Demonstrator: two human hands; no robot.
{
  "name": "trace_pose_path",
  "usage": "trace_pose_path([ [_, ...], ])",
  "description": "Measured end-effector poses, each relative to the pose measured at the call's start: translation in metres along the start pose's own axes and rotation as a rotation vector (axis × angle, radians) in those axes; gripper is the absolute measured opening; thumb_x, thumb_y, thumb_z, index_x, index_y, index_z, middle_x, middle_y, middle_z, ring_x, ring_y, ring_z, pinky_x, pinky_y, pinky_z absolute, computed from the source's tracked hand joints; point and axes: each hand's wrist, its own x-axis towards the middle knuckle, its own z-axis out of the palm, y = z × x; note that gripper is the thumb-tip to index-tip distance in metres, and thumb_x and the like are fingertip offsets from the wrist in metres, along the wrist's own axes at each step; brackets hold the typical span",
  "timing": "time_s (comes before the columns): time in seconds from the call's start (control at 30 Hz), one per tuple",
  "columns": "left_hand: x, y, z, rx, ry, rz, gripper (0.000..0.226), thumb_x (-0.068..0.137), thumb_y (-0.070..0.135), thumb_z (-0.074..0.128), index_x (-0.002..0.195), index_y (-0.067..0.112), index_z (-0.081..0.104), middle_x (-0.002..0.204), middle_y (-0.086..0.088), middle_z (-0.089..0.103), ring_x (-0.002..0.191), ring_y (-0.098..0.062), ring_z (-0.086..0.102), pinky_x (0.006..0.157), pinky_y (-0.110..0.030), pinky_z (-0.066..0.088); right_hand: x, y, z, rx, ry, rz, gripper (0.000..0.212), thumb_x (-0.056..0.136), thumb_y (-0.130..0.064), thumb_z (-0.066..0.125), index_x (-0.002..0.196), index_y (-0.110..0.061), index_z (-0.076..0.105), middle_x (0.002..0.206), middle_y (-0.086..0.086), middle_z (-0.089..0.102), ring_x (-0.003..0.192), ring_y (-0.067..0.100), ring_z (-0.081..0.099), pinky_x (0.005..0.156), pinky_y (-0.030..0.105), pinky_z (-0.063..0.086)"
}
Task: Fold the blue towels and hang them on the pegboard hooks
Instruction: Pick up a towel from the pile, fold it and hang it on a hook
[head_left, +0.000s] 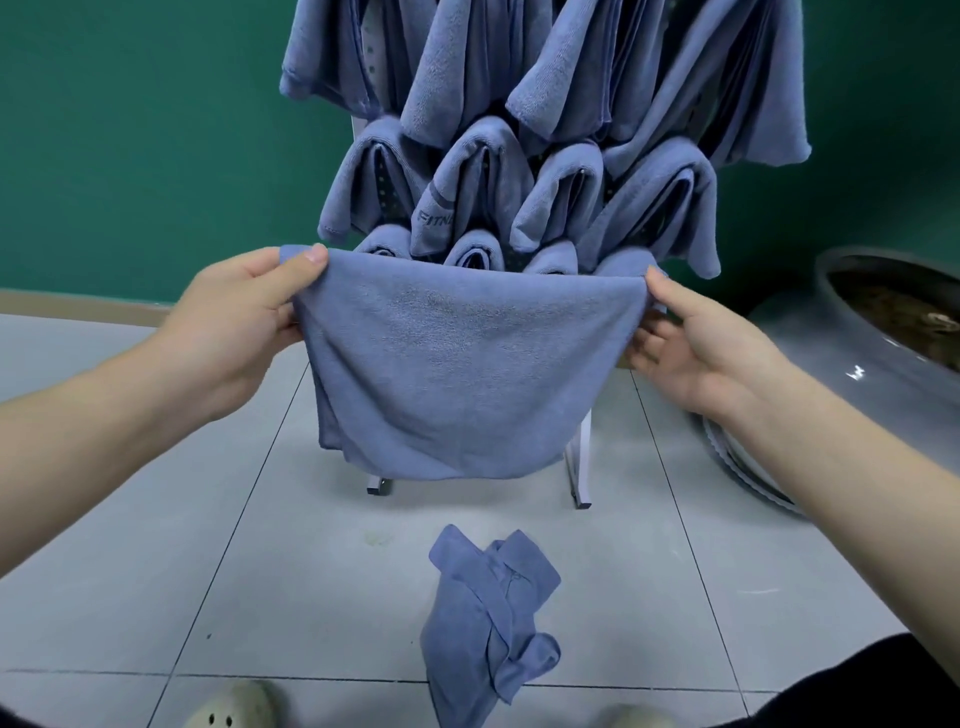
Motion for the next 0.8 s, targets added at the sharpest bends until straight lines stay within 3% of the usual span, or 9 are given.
trace_pose_path([
  [0.17, -0.001, 0.004, -0.002, 0.013, 0.014, 0.082, 0.014, 0.102, 0.012, 0.060, 0.107, 0.013, 0.073, 0.109, -0.004, 0.077, 0.099, -0.019, 0.072, 0.088, -0.030, 0.059, -0.002, -0.003, 0.002, 0.006, -0.054, -0.081, 0.024, 0.098, -0.034, 0.066, 0.117, -0.020, 0.068, 0.108, -0.005, 0.079, 0.102, 0.011, 0.074, 0.098, 0.032, 0.051],
  [0.3, 0.000, 0.005, -0.004, 0.042, 0.070, 0.118, 0.016, 0.104, 0.015, 0.058, 0.105, 0.014, 0.073, 0.105, -0.004, 0.077, 0.094, -0.018, 0.073, 0.077, -0.027, 0.061, -0.002, -0.003, 0.004, -0.051, -0.082, -0.189, 0.026, 0.097, -0.015, 0.067, 0.121, -0.010, 0.063, 0.109, 0.003, 0.075, 0.090, 0.014, 0.072, 0.087, 0.029, 0.054],
  [0.43, 0.000, 0.008, -0.004, 0.051, 0.175, 0.126, 0.016, 0.103, 0.017, 0.062, 0.088, 0.016, 0.068, 0.085, 0.003, 0.076, 0.078, -0.013, 0.072, 0.066, -0.025, 0.060, -0.002, -0.008, 0.004, -0.081, -0.058, -0.292, 0.016, 0.094, -0.004, 0.069, 0.109, -0.008, 0.063, 0.098, 0.006, 0.075, 0.083, 0.016, 0.073, 0.073, 0.027, 0.056],
  [0.53, 0.002, 0.009, -0.004, 0.048, 0.242, 0.115, 0.014, 0.100, 0.017, 0.066, 0.086, 0.016, 0.063, 0.081, 0.002, 0.074, 0.069, -0.009, 0.071, 0.062, -0.023, 0.059, 0.001, -0.012, 0.002, -0.080, -0.034, -0.322, 0.041, 0.091, -0.005, 0.073, 0.129, 0.000, 0.057, 0.109, 0.015, 0.074, 0.090, 0.021, 0.072, 0.076, 0.029, 0.057],
  [0.6, 0.006, 0.006, -0.007, 0.016, 0.273, 0.081, 0.013, 0.098, 0.017, 0.070, 0.092, 0.016, 0.058, 0.087, -0.003, 0.071, 0.070, -0.010, 0.070, 0.064, -0.025, 0.059, 0.003, -0.012, 0.001, -0.112, -0.050, -0.278, 0.049, 0.091, -0.007, 0.073, 0.136, 0.004, 0.056, 0.120, 0.019, 0.073, 0.095, 0.022, 0.072, 0.074, 0.029, 0.057],
  [0.7, 0.013, 0.001, -0.012, -0.023, 0.172, -0.041, 0.018, 0.098, 0.016, 0.069, 0.112, 0.007, 0.064, 0.100, -0.007, 0.075, 0.085, -0.016, 0.073, 0.072, -0.025, 0.061, 0.006, -0.007, -0.002, -0.233, -0.092, -0.155, 0.037, 0.095, -0.008, 0.067, 0.128, 0.009, 0.064, 0.119, 0.019, 0.073, 0.103, 0.025, 0.069, 0.092, 0.038, 0.056],
  [0.8, 0.016, -0.007, -0.017, 0.011, 0.025, -0.266, 0.012, 0.100, 0.013, 0.064, 0.107, 0.006, 0.071, 0.101, -0.006, 0.077, 0.078, -0.012, 0.075, 0.067, -0.022, 0.062, 0.009, 0.002, -0.004, -0.314, -0.096, -0.053, 0.025, 0.097, -0.008, 0.065, 0.118, 0.005, 0.069, 0.103, 0.013, 0.073, 0.098, 0.023, 0.066, 0.081, 0.028, 0.061],
])
